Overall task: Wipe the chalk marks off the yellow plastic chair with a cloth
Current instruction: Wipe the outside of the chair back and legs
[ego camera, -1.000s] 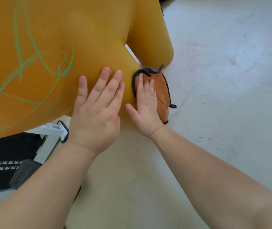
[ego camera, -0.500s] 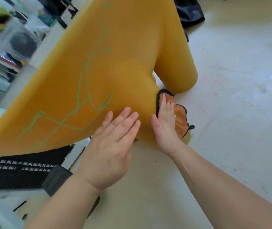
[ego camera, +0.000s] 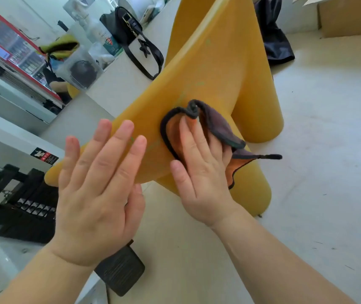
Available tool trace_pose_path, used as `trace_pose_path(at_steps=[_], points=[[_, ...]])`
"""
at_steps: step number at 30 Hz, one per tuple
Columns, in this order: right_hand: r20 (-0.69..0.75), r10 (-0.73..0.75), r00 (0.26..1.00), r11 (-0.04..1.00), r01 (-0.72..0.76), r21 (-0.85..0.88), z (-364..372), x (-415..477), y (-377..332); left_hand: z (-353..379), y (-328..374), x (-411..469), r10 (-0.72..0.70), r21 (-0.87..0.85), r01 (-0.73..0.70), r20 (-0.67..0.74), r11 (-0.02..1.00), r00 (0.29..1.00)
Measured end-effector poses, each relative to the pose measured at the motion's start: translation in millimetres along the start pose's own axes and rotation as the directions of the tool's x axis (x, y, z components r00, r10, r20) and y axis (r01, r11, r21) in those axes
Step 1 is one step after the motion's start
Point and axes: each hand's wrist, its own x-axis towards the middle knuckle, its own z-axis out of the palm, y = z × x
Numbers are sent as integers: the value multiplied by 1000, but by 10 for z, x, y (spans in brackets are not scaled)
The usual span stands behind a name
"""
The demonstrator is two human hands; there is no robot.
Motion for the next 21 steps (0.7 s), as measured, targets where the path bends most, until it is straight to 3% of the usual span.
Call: trace_pose_path(at_steps=[2, 5, 8, 11, 14, 18, 21], points=[[-83, 58, 995, 998, -60, -26, -58, 147, 43, -48, -159, 23, -109, 15, 109, 15, 994, 994], [-114, -3, 994, 1000, 3, 0, -127, 412, 73, -87, -295, 52, -242, -29, 245, 88, 969, 966], [-70, -77, 995, 994, 83, 78, -258, 941, 120, -48, -323, 70, -273, -86, 290, 164, 953, 948], [-102, 40, 994, 981, -20, 194, -302, 1256, 161, 35, -250, 93, -301, -174, 325, 153, 929, 941], [-48, 230, 972, 954, -216, 210, -62, 830, 5, 64, -165, 109, -375, -263, 390, 107, 882, 921], [161, 191, 968, 958, -219, 184, 222, -50, -393, 62, -145, 124, -410, -398, 408, 85, 822, 908], [162, 230, 960, 965, -246, 92, 159, 79, -370, 57, -110, 147, -464, -451, 449, 83, 772, 882]])
